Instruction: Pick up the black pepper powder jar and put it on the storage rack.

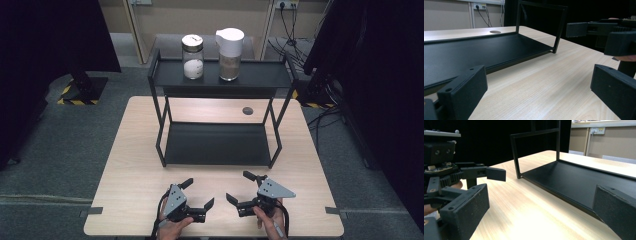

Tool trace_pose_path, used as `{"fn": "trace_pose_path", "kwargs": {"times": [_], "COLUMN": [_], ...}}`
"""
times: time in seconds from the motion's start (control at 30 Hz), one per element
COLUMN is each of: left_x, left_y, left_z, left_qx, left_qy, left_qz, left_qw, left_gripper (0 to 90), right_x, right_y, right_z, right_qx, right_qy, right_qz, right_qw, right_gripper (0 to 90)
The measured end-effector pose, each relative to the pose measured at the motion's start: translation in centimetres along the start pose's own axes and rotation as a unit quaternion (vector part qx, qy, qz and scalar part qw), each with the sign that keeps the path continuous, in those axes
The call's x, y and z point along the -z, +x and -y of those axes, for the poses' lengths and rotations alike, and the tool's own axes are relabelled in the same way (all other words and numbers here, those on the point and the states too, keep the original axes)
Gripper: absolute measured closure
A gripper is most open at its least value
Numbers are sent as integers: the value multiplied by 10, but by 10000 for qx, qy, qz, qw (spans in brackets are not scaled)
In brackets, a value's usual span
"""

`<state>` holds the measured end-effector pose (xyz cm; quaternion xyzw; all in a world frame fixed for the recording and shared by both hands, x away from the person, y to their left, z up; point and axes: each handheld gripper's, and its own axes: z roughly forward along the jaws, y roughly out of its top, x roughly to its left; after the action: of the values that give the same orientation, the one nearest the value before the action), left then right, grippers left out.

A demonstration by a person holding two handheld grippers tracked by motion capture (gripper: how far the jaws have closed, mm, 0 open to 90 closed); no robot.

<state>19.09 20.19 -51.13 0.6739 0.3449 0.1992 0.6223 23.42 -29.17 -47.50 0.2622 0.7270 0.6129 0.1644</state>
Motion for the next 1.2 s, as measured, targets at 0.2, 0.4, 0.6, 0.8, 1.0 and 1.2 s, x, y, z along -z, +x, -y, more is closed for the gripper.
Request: {"fn": "trace_pose_path", "kwargs": {"times": [0.2,0.4,0.6,0.8,1.0,1.2], "left_x": [0,0,0,0,0,0], "left_y": [0,1,0,0,0,0], "left_z": [0,0,0,0,0,0], "left_qx": [7,11,8,14,15,16], "left_qy": [2,5,4,8,14,12], "left_qz": [-5,-6,-5,1,3,4], "left_qw": [10000,10000,10000,10000,10000,10000], "left_gripper": [1,1,1,1,1,1], "right_x": [2,2,0,2,3,4], "right_y": [1,4,5,5,4,4], "right_z": [6,9,11,11,13,13], "right_qx": [-40,-57,-66,-68,-110,-129], "right_qy": [39,105,154,134,125,114], "right_qz": [-6,-51,-78,-50,-21,-2], "right_qw": [10000,9999,9998,9999,9999,9999], "right_gripper": [15,15,15,15,15,15]}}
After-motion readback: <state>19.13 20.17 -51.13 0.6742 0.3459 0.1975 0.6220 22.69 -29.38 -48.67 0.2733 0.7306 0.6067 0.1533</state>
